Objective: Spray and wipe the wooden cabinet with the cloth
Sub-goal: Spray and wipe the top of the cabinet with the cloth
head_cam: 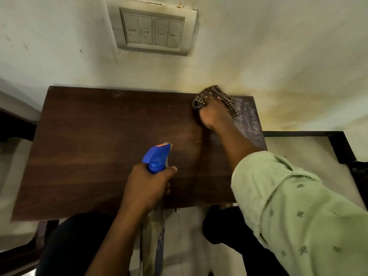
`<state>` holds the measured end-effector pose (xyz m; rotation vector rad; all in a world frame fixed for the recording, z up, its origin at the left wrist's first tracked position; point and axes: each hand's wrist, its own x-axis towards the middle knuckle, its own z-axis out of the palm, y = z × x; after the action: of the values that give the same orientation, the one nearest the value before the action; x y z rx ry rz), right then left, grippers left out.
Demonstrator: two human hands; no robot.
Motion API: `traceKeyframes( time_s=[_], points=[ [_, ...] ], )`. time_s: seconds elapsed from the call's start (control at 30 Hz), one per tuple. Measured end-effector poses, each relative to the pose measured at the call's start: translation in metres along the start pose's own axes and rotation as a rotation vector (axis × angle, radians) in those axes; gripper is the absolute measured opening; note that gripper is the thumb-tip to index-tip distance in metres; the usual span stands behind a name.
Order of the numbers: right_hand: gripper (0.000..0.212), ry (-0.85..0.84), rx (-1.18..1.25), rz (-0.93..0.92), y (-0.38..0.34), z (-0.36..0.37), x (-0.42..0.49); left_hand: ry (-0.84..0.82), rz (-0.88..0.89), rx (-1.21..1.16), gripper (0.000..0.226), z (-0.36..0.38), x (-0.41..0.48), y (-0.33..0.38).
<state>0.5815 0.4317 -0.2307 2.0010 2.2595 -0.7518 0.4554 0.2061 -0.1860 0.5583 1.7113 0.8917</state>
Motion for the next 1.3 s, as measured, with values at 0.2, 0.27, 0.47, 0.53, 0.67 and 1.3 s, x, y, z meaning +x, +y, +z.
traceKeyframes(
  time_s=[0.2,0.27,0.47,0.53,0.67,1.3],
  points=[
    [0.060,-0.033,-0.091,-0.233,-0.021,0.015,-0.010,-0.019,-0.019,-0.050,0.017,0.010,0.006,0.008],
    [0.060,-0.034,-0.077,-0.247,-0.003,0.007,-0.008,-0.034,-0.046,-0.085,0.024,0.013,0.008,0.015],
    [0.054,0.015,0.001,-0.026,0.048,-0.024,-0.003,-0.100,-0.060,-0.145,0.017,0.013,0.021,0.029],
    [0.055,0.023,0.025,0.029,0.044,-0.023,0.002,-0.133,-0.063,-0.160,0.017,0.013,0.022,0.033],
    [0.058,-0.009,-0.039,-0.045,0.015,-0.002,0.002,-0.185,-0.058,-0.172,0.016,0.017,0.025,0.037],
    [0.058,0.108,-0.032,0.020,0.064,-0.014,0.013,-0.250,-0.062,-0.111,0.020,0.035,0.024,0.036]
  ],
)
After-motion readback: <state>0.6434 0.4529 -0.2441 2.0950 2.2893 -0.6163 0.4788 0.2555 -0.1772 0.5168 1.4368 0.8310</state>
